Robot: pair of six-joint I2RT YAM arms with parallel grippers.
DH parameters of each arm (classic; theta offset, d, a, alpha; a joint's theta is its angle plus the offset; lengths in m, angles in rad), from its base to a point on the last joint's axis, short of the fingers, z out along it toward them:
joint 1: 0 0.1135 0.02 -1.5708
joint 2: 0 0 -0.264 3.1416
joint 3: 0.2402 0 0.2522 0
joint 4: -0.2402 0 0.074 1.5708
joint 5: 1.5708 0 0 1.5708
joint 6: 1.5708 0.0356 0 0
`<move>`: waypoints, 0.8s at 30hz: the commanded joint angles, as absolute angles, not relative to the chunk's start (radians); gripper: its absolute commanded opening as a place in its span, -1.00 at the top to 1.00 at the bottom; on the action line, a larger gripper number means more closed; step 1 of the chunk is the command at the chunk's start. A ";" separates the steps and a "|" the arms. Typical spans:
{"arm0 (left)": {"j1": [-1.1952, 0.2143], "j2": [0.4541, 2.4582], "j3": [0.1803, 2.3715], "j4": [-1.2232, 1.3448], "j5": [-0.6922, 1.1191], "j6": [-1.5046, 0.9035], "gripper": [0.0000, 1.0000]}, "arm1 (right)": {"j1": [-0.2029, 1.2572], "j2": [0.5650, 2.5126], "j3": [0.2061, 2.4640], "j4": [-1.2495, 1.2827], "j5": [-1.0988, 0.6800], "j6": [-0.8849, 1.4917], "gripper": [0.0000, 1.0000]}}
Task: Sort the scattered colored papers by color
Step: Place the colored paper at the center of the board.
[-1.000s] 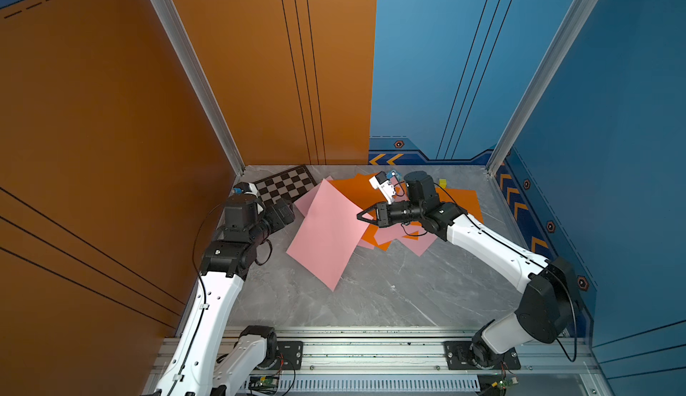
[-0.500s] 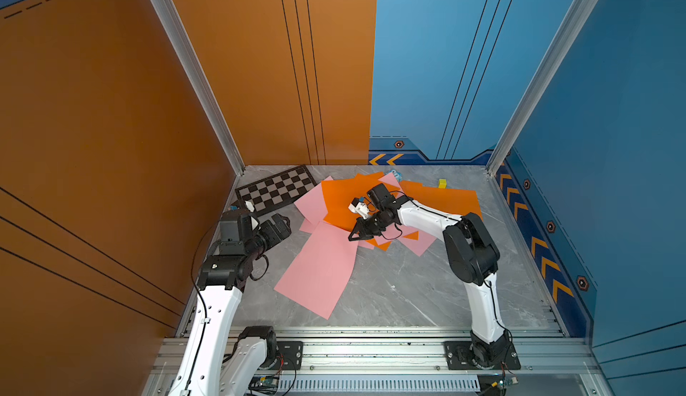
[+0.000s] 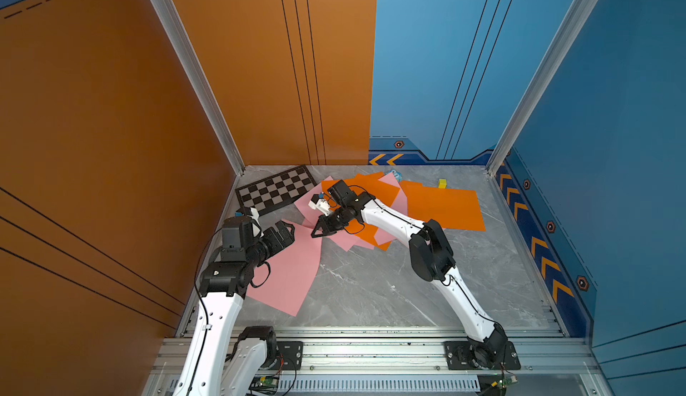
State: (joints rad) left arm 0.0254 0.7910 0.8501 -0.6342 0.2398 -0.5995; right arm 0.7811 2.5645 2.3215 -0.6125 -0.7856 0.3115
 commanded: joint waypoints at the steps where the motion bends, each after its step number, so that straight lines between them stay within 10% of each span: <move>1: 0.020 0.766 0.836 -0.645 0.275 -0.586 -0.96 | 0.787 2.644 2.439 -0.644 -0.824 0.362 1.00; 15: -0.001 0.725 0.782 -0.645 0.326 -0.590 -0.96 | 0.831 2.705 2.501 -0.608 -0.554 0.262 0.95; 24: -0.023 0.681 0.757 -0.659 0.344 -0.594 -0.96 | 0.755 2.702 2.459 -0.637 -0.740 0.180 1.00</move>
State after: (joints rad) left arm -0.0139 0.6994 0.7719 -0.6430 0.3149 -0.5953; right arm 0.8024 2.6987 2.4763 -0.6121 -0.6651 0.2325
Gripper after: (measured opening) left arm 0.981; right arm 0.046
